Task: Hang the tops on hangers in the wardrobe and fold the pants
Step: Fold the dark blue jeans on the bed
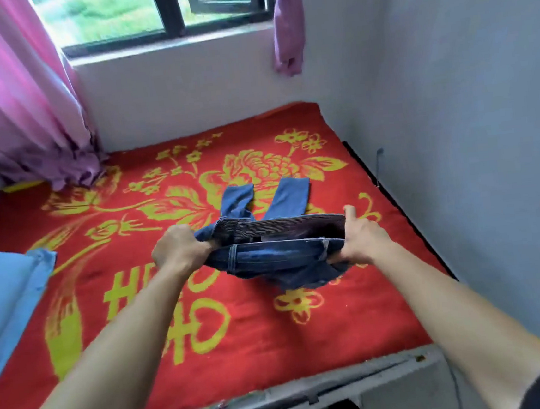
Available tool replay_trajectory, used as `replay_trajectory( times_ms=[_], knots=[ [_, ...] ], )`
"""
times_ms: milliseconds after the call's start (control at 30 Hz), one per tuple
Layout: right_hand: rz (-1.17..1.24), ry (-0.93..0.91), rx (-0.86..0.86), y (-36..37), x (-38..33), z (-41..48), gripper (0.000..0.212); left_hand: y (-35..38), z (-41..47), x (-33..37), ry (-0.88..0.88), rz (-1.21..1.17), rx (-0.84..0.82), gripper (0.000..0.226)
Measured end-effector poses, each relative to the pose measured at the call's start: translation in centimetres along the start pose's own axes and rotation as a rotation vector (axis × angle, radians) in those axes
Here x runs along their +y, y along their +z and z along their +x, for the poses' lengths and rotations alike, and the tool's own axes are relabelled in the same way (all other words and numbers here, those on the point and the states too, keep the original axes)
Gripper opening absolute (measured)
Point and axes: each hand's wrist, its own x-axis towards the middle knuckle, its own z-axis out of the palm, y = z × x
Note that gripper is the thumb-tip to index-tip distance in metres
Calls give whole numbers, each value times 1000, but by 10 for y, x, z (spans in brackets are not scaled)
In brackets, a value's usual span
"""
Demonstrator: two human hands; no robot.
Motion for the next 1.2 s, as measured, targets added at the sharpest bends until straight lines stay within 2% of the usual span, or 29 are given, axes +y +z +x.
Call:
replay_trajectory(
  times_ms=[33,67,100,167,267,367,500,600,667,733,833,933,1000,1067,1133,1200],
  knots=[
    [-39,56,5,-9,-9,-15,142,-15,-8,-6,34,-31,13,52],
    [-97,89,-3,-16,-18,-32,143,-29,-18,-16,55,-59,21,47],
    [-158,94,-15,-20,-27,-46,130,-39,-29,-26,66,-84,21,42],
    [-268,70,6,-21,-41,-75,91,-52,-51,-51,77,-146,-13,30],
    [-368,18,166,-26,-58,-110,66,-65,-79,-80,35,-379,-119,13],
    [-412,-79,313,-55,-72,-141,56,-88,-97,-97,6,-570,-197,14],
    [-410,-285,563,-105,-96,-172,25,-125,-115,-99,150,-465,-302,39],
    [-354,-375,715,-140,-116,-190,23,-148,-125,-93,224,-482,-314,31],
    [-279,-394,781,-161,-125,-199,25,-165,-130,-91,224,-533,-372,34],
    [-236,-403,828,-178,-129,-207,28,-179,-133,-87,243,-593,-434,38],
    [-231,-410,856,-192,-126,-216,33,-187,-140,-76,329,-554,-419,29],
    [-209,-373,869,-196,-118,-220,34,-181,-149,-66,391,-505,-406,43],
    [-166,-354,878,-196,-113,-220,35,-171,-155,-57,459,-578,-482,57],
    [-140,-357,878,-195,-111,-219,37,-163,-162,-44,510,-635,-581,61],
    [-121,-389,873,-192,-112,-217,40,-154,-167,-29,558,-556,-623,50],
    [-128,-407,852,-192,-109,-214,41,-145,-166,-17,619,-357,-480,30]
  ],
)
